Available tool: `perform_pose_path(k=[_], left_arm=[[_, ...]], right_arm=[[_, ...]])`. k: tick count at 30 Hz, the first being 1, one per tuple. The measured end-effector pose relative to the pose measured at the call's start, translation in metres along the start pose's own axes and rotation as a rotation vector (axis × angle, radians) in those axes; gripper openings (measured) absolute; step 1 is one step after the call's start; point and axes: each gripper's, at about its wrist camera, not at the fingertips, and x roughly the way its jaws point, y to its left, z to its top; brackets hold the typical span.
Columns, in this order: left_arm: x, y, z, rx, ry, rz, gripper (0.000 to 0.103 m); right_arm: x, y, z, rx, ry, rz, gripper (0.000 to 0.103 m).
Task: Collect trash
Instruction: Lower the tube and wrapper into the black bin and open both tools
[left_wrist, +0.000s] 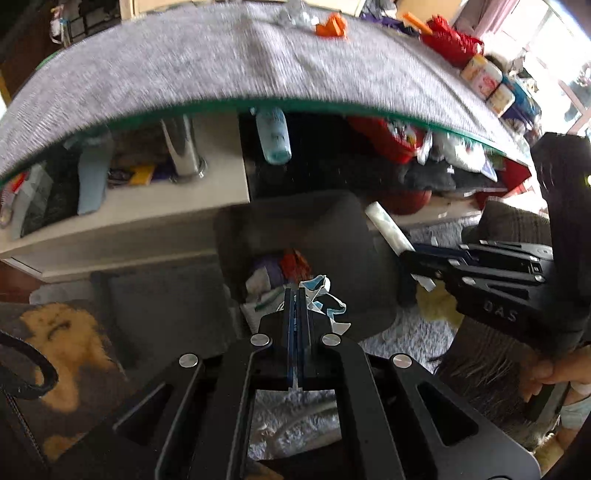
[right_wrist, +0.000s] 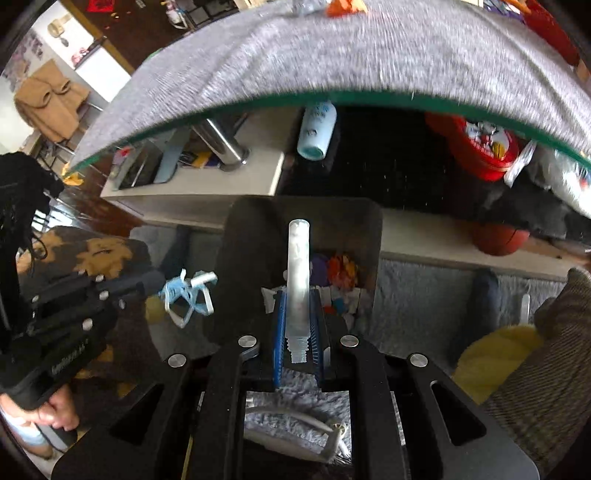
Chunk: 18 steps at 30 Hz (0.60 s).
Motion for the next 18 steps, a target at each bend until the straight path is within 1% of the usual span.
perform_pose_path(k=[3,9,13,18], left_arm=[[0.011,-0.002,-0.003,0.002,0.030,-0.012,0.000],[0.030,0.001,-0.007,-0.009,0.082,-0.029,0.000],[0.032,0.003,-0.004,-0.014,0.083,-0.041,0.000],[0.032,0.003,0.002,-0.019,0.078,-0.046,0.000]], right_arm=[[0.007,-0.001,-0.001,0.002,0.003,-0.013,0.014],[0.020,0.000,-0.002,0.012,0.017,-0.008,0.014],[0.020,0.000,0.002,0.021,0.014,0.000,0.016],[0.017,0.001,0.007,0.029,0.002,-0.001,0.017]])
